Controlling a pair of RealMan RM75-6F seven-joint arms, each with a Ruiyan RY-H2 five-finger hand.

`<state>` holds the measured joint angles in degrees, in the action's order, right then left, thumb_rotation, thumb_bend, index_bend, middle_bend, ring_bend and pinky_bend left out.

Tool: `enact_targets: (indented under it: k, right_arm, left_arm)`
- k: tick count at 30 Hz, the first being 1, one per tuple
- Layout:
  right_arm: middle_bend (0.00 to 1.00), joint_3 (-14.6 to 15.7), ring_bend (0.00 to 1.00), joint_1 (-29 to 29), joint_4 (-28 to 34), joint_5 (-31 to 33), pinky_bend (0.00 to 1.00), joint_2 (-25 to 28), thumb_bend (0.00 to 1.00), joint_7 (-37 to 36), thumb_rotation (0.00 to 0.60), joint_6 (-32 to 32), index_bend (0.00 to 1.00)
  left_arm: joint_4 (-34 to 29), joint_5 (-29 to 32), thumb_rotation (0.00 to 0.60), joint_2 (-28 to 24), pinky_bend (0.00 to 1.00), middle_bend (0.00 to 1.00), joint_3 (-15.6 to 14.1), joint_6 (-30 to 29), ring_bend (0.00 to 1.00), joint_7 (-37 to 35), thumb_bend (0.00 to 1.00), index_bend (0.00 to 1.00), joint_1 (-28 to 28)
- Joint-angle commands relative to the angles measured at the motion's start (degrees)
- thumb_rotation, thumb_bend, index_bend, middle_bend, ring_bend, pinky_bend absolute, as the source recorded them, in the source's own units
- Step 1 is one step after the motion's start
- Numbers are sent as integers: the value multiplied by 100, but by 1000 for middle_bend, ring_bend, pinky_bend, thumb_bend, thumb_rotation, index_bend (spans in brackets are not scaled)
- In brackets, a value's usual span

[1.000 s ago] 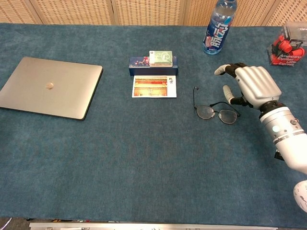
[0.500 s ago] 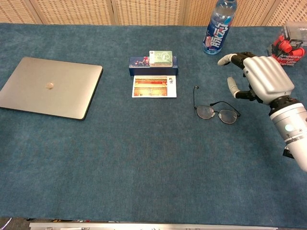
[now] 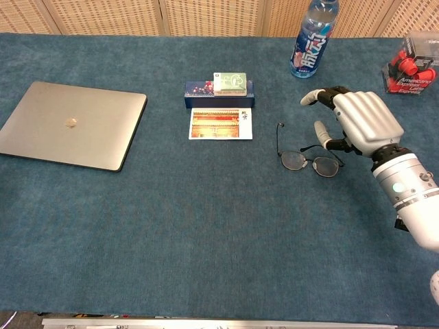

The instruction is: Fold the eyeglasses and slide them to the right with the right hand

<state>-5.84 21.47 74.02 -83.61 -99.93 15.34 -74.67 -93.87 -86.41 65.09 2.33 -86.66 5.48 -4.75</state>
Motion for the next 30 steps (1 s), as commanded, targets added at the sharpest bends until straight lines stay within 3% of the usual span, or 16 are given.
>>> enact_targets:
  k: [1, 30]
  right_arm:
    - [322, 2, 238, 24, -96, 23, 450, -77, 506, -22, 600, 47, 311]
    - [322, 63, 238, 40, -834, 201, 450, -403, 506, -89, 600, 321, 311]
  left_arm:
    - [12, 6, 600, -14, 538, 477, -2, -12, 353, -21, 0, 505, 13]
    - [68, 16, 600, -23, 538, 477, -4, -53, 353, -116, 0, 505, 68]
